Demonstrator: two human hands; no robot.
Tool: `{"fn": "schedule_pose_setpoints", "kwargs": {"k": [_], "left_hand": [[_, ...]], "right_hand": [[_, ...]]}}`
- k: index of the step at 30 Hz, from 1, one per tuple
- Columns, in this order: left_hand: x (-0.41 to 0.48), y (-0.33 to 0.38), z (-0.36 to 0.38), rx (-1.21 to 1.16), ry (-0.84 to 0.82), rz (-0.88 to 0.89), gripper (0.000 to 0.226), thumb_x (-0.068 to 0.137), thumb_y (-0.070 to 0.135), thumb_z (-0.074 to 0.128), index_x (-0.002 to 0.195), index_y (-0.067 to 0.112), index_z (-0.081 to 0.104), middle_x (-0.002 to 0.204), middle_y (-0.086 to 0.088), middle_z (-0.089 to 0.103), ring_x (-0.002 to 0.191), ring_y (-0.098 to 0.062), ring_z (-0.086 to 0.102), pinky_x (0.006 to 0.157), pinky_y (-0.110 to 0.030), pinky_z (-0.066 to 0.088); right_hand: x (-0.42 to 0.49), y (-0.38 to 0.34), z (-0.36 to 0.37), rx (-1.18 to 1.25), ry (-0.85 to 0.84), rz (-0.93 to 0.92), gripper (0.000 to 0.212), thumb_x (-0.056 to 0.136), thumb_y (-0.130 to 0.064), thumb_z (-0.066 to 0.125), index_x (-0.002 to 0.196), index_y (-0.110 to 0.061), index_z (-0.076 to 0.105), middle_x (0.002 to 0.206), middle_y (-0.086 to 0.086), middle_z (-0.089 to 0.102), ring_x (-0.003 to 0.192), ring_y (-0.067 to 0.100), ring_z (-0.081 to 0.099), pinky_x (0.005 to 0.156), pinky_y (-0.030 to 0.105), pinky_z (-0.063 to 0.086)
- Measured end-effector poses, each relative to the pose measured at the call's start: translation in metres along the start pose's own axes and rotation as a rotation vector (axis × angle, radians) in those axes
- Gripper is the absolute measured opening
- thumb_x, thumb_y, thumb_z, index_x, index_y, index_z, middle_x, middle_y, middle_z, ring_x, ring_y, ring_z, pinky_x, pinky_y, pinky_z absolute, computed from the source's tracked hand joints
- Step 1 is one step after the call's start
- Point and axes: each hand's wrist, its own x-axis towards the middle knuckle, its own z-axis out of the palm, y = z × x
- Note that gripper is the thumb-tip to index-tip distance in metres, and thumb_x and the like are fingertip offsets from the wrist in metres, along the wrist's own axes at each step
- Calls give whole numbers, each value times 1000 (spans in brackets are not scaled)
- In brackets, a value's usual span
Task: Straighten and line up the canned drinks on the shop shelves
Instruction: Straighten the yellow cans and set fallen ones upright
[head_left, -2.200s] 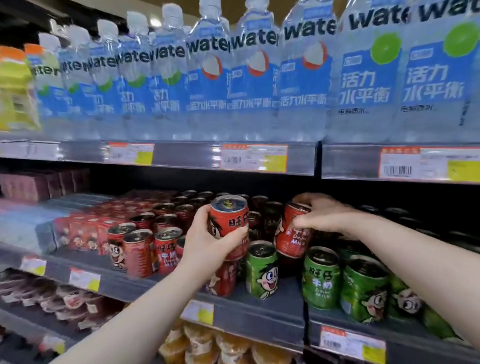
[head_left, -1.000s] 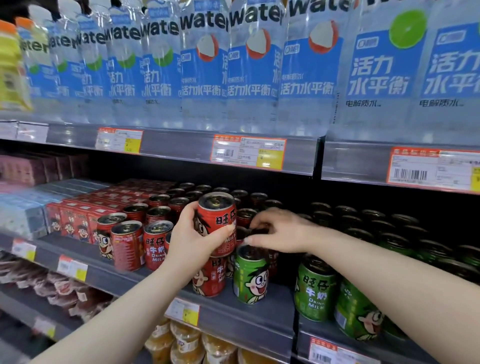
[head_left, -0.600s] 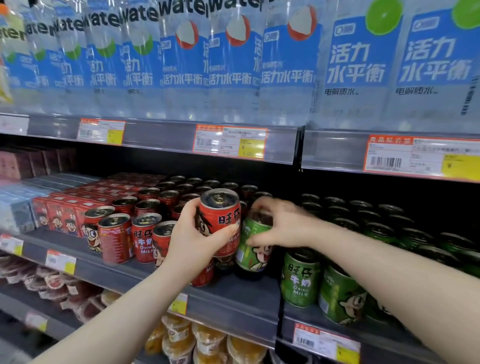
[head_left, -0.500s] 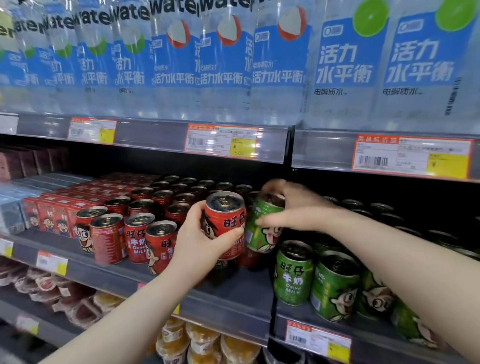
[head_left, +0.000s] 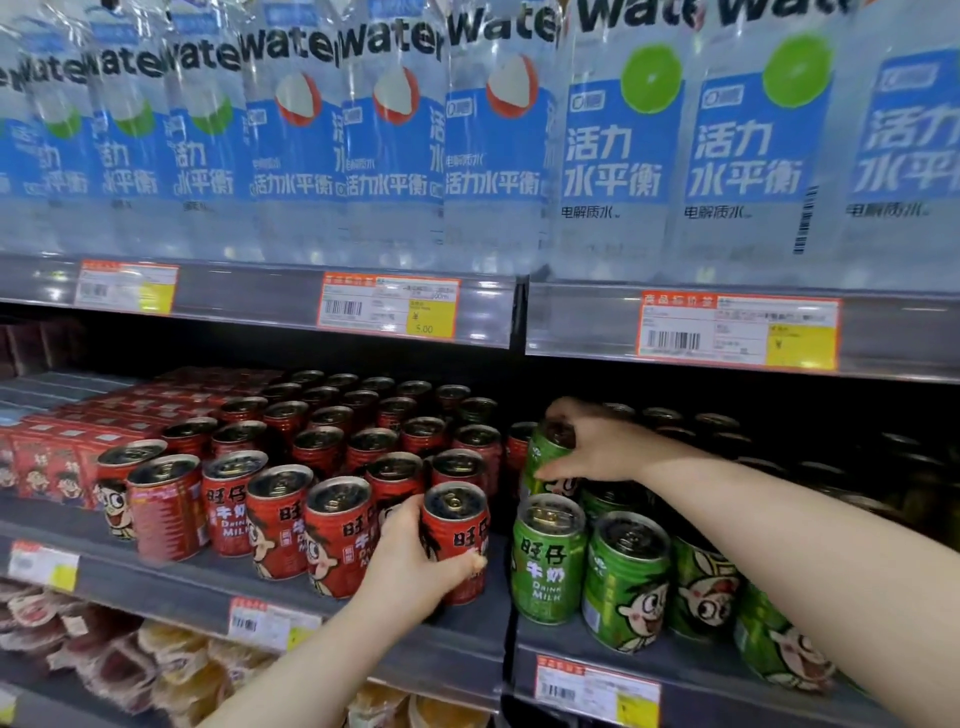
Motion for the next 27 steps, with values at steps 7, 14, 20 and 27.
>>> {"fn": "schedule_pose_setpoints", "kwargs": {"k": [7, 14, 20, 27], "left_hand": [[-8, 12, -4, 107, 75, 181, 85, 77, 35, 72, 144, 26, 22, 146, 1, 26, 135, -15, 27, 111, -30, 26], [-4, 39, -2, 208, 105, 416, 54, 79, 37, 68, 127, 17, 50, 128, 2, 46, 123, -16, 41, 103, -27, 32], [5, 77, 30, 315, -26, 556, 66, 69, 63, 42, 115, 19, 61, 123, -6, 55, 120, -25, 46, 105, -46, 32], [-17, 120, 87, 224, -221, 728, 42, 86, 42, 58, 122, 23, 54, 130, 1, 47, 127, -20, 38, 112, -44, 21]], "right_hand": [[11, -4, 13, -11, -191, 50, 62, 74, -36, 75, 127, -20, 48, 132, 3, 50, 113, 17, 50, 92, 25, 42], [-16, -8, 1, -17, -48, 3, 58, 83, -44, 65, 134, -24, 47, 141, 0, 46, 126, 16, 46, 98, 21, 37], [-78, 17, -22, -100, 151, 129, 35, 89, -35, 58, 122, -23, 59, 132, -3, 54, 121, 15, 49, 97, 19, 36], [-190, 80, -57, -142, 316, 470, 24, 89, -19, 58, 111, -13, 66, 113, 3, 67, 106, 17, 60, 80, 15, 38]]}}
